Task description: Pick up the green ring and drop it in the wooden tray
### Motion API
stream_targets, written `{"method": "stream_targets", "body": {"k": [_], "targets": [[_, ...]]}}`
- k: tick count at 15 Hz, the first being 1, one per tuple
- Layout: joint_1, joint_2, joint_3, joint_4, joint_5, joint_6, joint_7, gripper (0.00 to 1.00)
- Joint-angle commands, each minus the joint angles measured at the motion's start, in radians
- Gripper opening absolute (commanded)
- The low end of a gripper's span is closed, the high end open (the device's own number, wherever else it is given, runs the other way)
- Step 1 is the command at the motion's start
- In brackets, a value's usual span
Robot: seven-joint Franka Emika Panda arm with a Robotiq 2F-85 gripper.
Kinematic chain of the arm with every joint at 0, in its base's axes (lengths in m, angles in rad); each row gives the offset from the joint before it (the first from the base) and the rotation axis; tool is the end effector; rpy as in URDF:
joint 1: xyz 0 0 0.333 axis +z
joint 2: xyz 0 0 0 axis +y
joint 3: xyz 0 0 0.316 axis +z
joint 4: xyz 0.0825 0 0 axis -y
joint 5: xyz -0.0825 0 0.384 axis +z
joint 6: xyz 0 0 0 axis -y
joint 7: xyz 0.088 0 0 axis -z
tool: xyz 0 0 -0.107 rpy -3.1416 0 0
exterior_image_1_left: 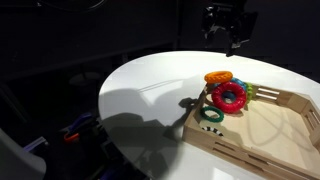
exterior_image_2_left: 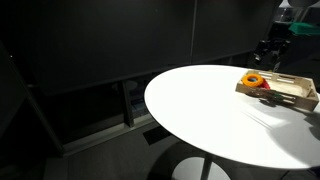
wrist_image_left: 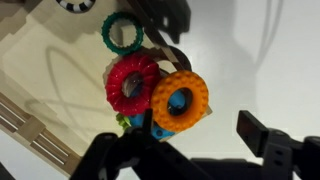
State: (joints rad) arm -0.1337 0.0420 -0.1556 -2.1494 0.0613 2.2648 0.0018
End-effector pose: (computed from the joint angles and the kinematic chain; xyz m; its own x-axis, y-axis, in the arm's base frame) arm 0.5293 -0.1554 0.3891 0.9436 -0.3230 0.0730 -0.3205 -0.9462 -0.0435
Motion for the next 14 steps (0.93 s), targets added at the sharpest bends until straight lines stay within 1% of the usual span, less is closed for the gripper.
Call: {"method": "stream_targets", "body": {"k": [1,4,8,11,12,14], "targets": [[-0.006,-0.048,0.007,0.008,0.006,-0.135,-0.117,1.00],[-0.002,-0.067,0.008,0.020,-0.019,-0.226,-0.155,1.00],[0.003,-0.098,0.011,0.020,-0.049,-0.290,-0.170,1.00],[0.005,-0.108,0.015,0.020,-0.073,-0.301,-0.154,1.00],[0.003,-0.091,0.012,0.012,-0.053,-0.273,-0.151,1.00],[0.004,-0.095,0.013,0.012,-0.056,-0.275,-0.151,1.00]]}}
